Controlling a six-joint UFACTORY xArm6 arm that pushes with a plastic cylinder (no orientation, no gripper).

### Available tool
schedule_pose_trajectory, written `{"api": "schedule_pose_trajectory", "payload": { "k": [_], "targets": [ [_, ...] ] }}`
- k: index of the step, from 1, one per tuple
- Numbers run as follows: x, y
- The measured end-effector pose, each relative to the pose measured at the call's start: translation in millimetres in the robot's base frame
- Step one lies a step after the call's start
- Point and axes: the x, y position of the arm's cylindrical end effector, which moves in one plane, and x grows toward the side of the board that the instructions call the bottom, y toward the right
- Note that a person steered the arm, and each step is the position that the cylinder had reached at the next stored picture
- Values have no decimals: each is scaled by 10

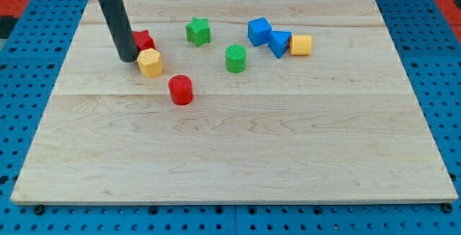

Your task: Move the blue cube diagonally bottom right to the green star

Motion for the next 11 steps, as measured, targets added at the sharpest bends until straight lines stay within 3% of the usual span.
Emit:
{"api": "schedule_pose_trajectory", "payload": {
  "k": [2, 3, 4, 5, 7, 8, 11],
  "targets": [
    [-211, -150],
    [-530, -392],
    [-938, -61],
    [-950, 1091],
    [-1142, 2846],
    [-1055, 3064],
    [-900, 2334]
  ]
}}
